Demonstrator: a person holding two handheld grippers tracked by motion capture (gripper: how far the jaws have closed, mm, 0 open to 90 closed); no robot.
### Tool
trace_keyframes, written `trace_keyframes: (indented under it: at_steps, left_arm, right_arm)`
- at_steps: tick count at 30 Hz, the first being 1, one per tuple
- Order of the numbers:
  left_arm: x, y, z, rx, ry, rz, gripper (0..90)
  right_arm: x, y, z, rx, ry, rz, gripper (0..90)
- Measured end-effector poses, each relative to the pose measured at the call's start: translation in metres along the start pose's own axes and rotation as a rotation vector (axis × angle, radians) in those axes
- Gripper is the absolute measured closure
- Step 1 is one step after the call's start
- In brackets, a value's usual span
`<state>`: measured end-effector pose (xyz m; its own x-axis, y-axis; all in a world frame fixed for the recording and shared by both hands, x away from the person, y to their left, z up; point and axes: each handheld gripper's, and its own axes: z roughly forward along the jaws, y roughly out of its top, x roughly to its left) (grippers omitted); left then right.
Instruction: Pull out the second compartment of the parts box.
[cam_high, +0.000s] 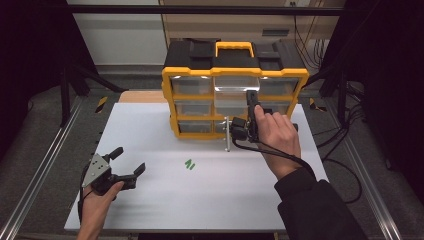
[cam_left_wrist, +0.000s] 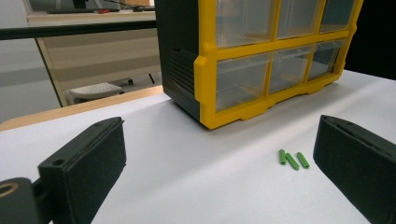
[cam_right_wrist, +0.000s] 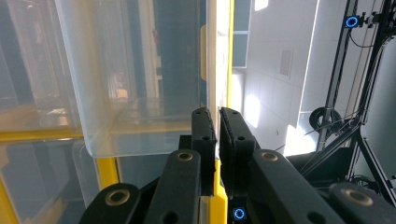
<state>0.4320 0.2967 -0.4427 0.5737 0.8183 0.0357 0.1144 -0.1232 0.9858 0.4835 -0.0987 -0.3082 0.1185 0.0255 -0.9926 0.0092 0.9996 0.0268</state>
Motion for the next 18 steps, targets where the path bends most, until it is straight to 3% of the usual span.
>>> trace_keyframes:
  at_steps: [18]
  left_arm:
    - [0.001,0.001,-0.002,-0.007,0.002,-0.005,2.1]
  right_arm:
    - [-0.004,0.001,-0.023,-0.004,0.008,-0.005,85.1]
